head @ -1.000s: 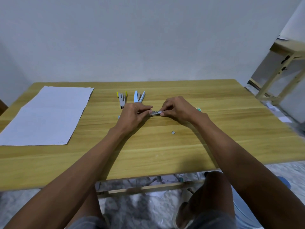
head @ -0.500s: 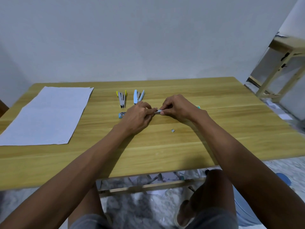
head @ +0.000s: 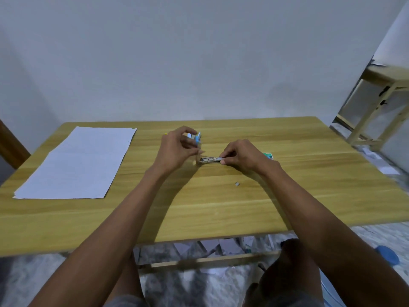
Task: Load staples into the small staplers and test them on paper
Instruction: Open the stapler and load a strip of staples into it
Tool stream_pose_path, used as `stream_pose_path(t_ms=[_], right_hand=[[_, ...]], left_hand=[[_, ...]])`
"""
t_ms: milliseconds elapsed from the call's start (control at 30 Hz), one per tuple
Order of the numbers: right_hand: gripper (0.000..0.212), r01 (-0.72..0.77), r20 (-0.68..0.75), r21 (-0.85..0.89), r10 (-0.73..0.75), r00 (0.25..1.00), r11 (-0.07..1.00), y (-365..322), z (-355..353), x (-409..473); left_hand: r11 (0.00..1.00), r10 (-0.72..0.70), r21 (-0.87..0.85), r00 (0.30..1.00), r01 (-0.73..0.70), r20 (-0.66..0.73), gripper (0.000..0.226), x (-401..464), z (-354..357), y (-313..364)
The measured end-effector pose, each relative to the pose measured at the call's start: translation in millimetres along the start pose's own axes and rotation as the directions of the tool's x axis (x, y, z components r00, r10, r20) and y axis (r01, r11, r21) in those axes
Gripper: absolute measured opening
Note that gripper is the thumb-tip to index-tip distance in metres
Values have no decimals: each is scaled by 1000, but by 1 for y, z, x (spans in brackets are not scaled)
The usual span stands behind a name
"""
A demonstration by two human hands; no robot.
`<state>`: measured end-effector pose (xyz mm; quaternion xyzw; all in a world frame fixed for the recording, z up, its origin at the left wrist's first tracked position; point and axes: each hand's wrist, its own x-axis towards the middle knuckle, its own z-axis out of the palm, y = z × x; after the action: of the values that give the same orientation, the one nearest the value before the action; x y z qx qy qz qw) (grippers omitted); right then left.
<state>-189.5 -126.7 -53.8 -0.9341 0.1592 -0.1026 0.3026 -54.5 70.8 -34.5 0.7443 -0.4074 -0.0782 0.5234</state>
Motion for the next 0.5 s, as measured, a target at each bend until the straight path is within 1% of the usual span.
stream_pose_path(t_ms=[33, 67, 167, 233, 267, 300, 333, 367, 433, 500], right_hand=[[17, -9, -21, 9, 9, 1000, 1000, -1, 2, -1], [22, -13, -38, 36, 15, 999, 999, -3, 6, -1], [43, -36, -78, 150, 48, 996, 988, -17, 29, -2], [44, -59, -74, 186, 73, 995, 981, -23, 32, -5], [39, -58, -68, 209, 74, 995, 976, -23, 29, -5], [35, -67, -78, 194, 83, 993, 979, -24, 27, -2], [33, -115, -203, 176, 150, 968, 978, -3, -8, -30], [31, -128, -269, 114, 154, 951, 985, 6, -22, -35], [27, -178, -379, 71, 191, 906, 982, 21, -49, -36], [27, -249, -454, 31, 235, 859, 968, 30, -60, -37]], left_hand=[[999, -8, -38, 1000, 8, 10, 38, 0, 10, 1], [1000, -14, -7, 999, 14, 29, 31, -3, 18, 0], [983, -22, 185, 998, 11, 57, 14, -11, 32, -18], [965, -10, 263, 1000, 8, 8, 12, -10, 37, -26], [958, -19, 287, 1000, 21, -11, 13, -7, 38, -24], [952, -5, 306, 1000, 10, -15, 13, -6, 33, -25], [951, 52, 300, 996, -71, 71, 13, 2, 63, -1], [938, 81, 331, 994, -102, 79, 13, 5, 68, 7], [922, 143, 363, 990, -138, 14, 13, 6, 70, 19], [913, 246, 349, 968, -213, -55, 14, 5, 70, 22]])
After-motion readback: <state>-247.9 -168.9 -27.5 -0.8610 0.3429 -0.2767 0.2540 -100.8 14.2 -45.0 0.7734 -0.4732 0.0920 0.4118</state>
